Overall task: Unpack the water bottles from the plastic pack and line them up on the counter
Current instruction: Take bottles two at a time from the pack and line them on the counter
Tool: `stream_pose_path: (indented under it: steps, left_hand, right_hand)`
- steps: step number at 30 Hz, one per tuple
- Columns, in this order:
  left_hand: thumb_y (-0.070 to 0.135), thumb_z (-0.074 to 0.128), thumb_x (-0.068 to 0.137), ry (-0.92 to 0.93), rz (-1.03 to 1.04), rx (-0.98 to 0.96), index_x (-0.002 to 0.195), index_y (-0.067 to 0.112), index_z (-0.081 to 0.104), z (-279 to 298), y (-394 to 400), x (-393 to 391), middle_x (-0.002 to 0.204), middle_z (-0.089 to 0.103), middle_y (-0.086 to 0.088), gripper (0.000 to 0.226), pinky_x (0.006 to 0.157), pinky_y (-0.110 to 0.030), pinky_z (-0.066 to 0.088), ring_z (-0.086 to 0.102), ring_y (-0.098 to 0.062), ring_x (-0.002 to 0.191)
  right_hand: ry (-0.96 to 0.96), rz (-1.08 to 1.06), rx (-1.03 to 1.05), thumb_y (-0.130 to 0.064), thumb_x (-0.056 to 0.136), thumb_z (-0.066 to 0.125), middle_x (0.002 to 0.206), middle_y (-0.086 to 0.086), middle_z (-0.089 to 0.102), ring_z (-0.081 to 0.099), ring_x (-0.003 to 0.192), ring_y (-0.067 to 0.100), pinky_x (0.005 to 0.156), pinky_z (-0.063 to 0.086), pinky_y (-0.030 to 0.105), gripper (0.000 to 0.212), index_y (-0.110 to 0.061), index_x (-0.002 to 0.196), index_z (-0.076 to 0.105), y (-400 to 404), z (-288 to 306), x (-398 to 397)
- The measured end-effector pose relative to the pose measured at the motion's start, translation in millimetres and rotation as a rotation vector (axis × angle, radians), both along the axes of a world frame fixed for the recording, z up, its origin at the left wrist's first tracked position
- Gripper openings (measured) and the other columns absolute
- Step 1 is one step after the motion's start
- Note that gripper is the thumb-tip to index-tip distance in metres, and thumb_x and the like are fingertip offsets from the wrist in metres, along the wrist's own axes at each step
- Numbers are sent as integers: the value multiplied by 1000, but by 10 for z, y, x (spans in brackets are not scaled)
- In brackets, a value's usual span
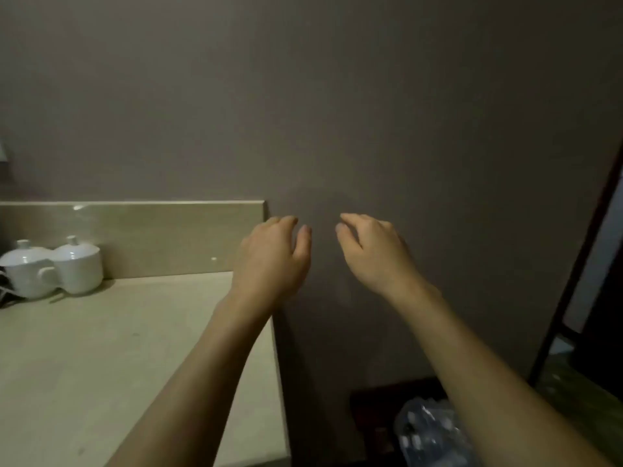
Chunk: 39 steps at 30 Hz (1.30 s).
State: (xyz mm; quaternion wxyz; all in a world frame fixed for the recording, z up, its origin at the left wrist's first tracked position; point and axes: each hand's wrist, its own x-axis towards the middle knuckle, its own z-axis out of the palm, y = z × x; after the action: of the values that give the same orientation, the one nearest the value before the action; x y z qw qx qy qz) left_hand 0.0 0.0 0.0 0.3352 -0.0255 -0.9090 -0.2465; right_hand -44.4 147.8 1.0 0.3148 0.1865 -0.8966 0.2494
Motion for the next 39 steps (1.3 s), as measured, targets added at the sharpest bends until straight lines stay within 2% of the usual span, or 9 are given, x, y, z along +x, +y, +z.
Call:
stream_pose_path:
  steps: [5,11,17,25,35,39]
  left_hand:
    - [36,44,102,-13,-79,16,130,11,61,-206,276,-57,130,64,-12,41,100,-41,47,58,-30,121]
    - [37,44,101,-52,-136,-56,127,14,62,-434,765,-187,128,65,-9,39,98,-41,46,58,-30,120]
    - [40,43,101,-88,-161,-5,129,19,61,-739,1492,-371,126,67,-4,39,93,-39,50,62,-26,114]
    - [41,44,100,-279,-194,27,130,19,62,-1286,2454,-769,129,66,-5,41,94,-44,52,62,-28,115]
    - [42,47,99,-482,-253,39,126,21,64,-2111,3161,-1341,126,67,-2,39,91,-41,53,64,-26,112]
    - [42,48,98,-578,-286,36,116,23,67,-2477,3310,-1729,113,71,-1,32,83,-39,53,66,-26,104]
  right_hand:
    - [-6,-41,-37,-33,98,45,131,8,60,54,122,26,101,43,37,41,-14,132,57,330,-183,27]
    - [-37,-43,-115,-39,94,52,123,3,60,57,113,20,94,47,34,39,-19,127,60,818,-502,2]
    - [-87,-67,-170,-39,91,55,115,1,63,60,108,18,90,47,31,36,-20,121,63,1621,-859,-118]
    - [-253,-98,-211,-36,91,57,109,2,66,61,104,19,92,48,38,30,-19,114,66,2799,-1353,-401]
    - [-476,-113,-257,-41,92,54,112,-5,63,59,102,10,82,43,23,34,-23,119,63,3437,-2190,-958]
    - [-542,-144,-267,-43,91,53,106,-9,64,60,97,6,79,45,22,35,-24,118,63,3584,-2492,-1305]
